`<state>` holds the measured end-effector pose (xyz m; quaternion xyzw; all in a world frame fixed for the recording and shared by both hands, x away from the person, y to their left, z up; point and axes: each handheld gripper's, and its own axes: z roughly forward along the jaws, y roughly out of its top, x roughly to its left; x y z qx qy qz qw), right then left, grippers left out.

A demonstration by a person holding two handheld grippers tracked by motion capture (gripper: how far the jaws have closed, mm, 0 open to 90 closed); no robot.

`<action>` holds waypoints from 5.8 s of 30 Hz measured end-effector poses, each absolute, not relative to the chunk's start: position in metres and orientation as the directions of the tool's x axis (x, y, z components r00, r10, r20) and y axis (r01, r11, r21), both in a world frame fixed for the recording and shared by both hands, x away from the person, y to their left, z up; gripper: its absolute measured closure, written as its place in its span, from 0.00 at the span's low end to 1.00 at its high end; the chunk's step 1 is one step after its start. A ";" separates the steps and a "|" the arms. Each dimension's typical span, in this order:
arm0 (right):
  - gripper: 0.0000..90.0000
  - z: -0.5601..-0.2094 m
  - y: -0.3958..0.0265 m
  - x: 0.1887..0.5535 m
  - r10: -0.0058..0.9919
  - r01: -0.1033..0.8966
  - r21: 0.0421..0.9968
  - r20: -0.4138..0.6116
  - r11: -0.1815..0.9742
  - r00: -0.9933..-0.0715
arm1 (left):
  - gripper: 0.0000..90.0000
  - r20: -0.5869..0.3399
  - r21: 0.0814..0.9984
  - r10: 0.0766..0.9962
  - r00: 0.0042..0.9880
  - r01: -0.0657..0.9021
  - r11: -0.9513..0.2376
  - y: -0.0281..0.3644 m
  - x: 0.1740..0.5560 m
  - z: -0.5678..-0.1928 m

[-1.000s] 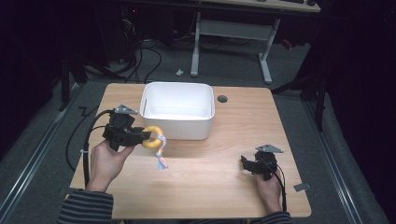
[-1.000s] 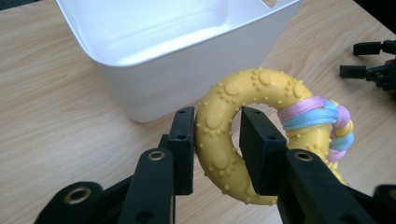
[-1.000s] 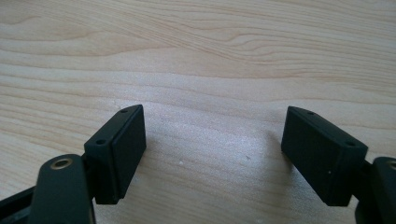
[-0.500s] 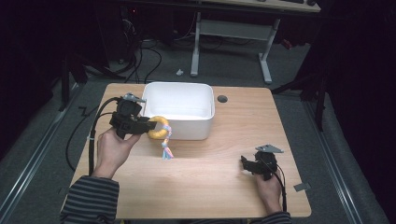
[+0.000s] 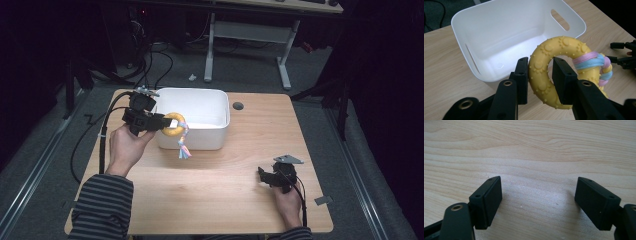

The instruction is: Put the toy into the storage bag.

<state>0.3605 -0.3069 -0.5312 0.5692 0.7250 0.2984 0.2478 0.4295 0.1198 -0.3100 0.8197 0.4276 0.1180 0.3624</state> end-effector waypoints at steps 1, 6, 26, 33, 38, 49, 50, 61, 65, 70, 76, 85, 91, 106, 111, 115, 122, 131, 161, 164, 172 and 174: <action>0.24 -0.531 -0.307 0.361 0.973 0.677 0.715 -0.020 0.174 -0.229 | 0.74 -0.127 0.691 0.787 0.603 0.624 -0.366 0.120 0.434 -0.309; 0.24 -0.531 -0.307 0.360 0.973 0.677 0.715 -0.020 0.174 -0.230 | 0.74 -0.113 0.681 0.804 0.584 0.635 -0.366 0.120 0.442 -0.306; 0.24 -0.531 -0.307 0.360 0.973 0.677 0.715 -0.020 0.174 -0.230 | 0.75 -0.137 0.655 0.830 0.541 0.678 -0.334 0.112 0.471 -0.311; 0.24 -0.531 -0.307 0.360 0.973 0.677 0.715 -0.020 0.175 -0.231 | 0.75 -0.156 0.651 0.842 0.517 0.695 -0.306 0.108 0.484 -0.312; 0.24 -0.531 -0.307 0.360 0.973 0.677 0.715 -0.020 0.175 -0.231 | 0.75 -0.169 0.645 0.856 0.488 0.711 -0.279 0.107 0.492 -0.316; 0.24 -0.531 -0.307 0.360 0.973 0.677 0.715 -0.020 0.176 -0.231 | 0.76 -0.169 0.631 0.877 0.451 0.732 -0.255 0.105 0.506 -0.327; 0.24 -0.531 -0.307 0.360 0.973 0.677 0.715 -0.020 0.175 -0.231 | 0.77 -0.171 0.630 0.879 0.446 0.735 -0.250 0.105 0.507 -0.328; 0.24 -0.531 -0.307 0.360 0.973 0.677 0.715 -0.020 0.176 -0.231 | 0.77 -0.196 0.636 0.896 0.398 0.747 -0.192 0.112 0.515 -0.335; 0.24 -0.531 -0.307 0.360 0.973 0.677 0.715 -0.020 0.176 -0.231 | 0.77 -0.204 0.638 0.901 0.382 0.750 -0.174 0.116 0.518 -0.338; 0.24 -0.531 -0.307 0.360 0.973 0.677 0.715 -0.020 0.176 -0.232 | 0.77 -0.208 0.630 0.910 0.358 0.761 -0.155 0.119 0.518 -0.345; 0.24 -0.531 -0.307 0.360 0.973 0.677 0.715 -0.020 0.175 -0.231 | 0.77 -0.207 0.618 0.916 0.345 0.772 -0.151 0.120 0.519 -0.355; 0.24 -0.531 -0.307 0.360 0.973 0.677 0.715 -0.020 0.176 -0.231 | 0.77 -0.203 0.603 0.916 0.345 0.781 -0.160 0.120 0.515 -0.365; 0.24 -0.531 -0.307 0.360 0.973 0.677 0.715 -0.020 0.175 -0.230 | 0.77 -0.191 0.598 0.913 0.359 0.780 -0.182 0.117 0.510 -0.369; 0.24 -0.531 -0.307 0.360 0.973 0.677 0.715 -0.020 0.175 -0.231 | 0.77 -0.183 0.569 0.909 0.376 0.794 -0.214 0.117 0.509 -0.374; 0.24 -0.531 -0.307 0.360 0.973 0.677 0.715 -0.021 0.176 -0.231 | 0.77 -0.186 0.560 0.910 0.371 0.801 -0.212 0.117 0.509 -0.375; 0.24 -0.531 -0.307 0.360 0.973 0.677 0.715 -0.020 0.175 -0.230 | 0.76 -0.184 0.557 0.910 0.371 0.803 -0.214 0.117 0.510 -0.375; 0.24 -0.531 -0.307 0.360 0.973 0.677 0.715 -0.020 0.175 -0.231 | 0.63 -0.179 0.575 0.903 0.390 0.787 -0.226 0.114 0.508 -0.374; 0.24 -0.531 -0.307 0.360 0.973 0.677 0.714 -0.020 0.176 -0.231 | 0.48 -0.152 0.640 0.884 0.442 0.725 -0.253 0.117 0.495 -0.359; 0.24 -0.531 -0.307 0.360 0.973 0.677 0.714 -0.020 0.176 -0.231 | 0.38 -0.032 0.745 0.877 0.479 0.597 -0.298 0.151 0.437 -0.338; 0.24 -0.531 -0.307 0.360 0.973 0.677 0.714 -0.020 0.176 -0.232 | 0.38 -0.030 0.749 0.878 0.477 0.593 -0.297 0.153 0.433 -0.339; 0.24 -0.531 -0.307 0.360 0.973 0.677 0.714 -0.020 0.176 -0.231 | 0.37 -0.027 0.760 0.879 0.477 0.581 -0.291 0.160 0.424 -0.341; 0.24 -0.531 -0.307 0.360 0.973 0.677 0.714 -0.020 0.175 -0.231 | 0.37 -0.025 0.761 0.881 0.472 0.580 -0.289 0.164 0.421 -0.343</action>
